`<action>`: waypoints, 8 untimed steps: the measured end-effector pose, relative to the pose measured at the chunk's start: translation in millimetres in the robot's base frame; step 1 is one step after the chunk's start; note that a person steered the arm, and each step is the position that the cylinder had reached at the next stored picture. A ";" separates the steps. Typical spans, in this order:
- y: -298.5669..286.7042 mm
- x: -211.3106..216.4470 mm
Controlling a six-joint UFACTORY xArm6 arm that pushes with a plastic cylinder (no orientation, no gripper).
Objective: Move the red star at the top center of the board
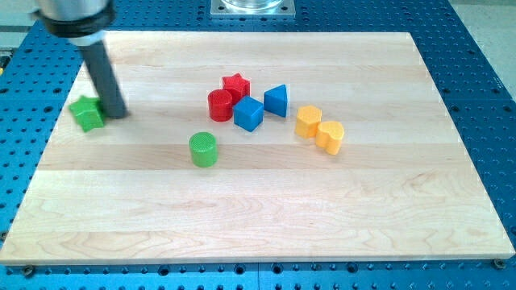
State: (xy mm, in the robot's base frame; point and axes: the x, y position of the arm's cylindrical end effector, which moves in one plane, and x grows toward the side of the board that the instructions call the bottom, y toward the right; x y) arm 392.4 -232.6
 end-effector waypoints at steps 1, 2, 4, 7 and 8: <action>27.3 -1.8; 67.0 -22.4; 161.6 -12.3; 117.9 72.4; 193.0 78.4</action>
State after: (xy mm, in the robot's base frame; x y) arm 470.8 -39.7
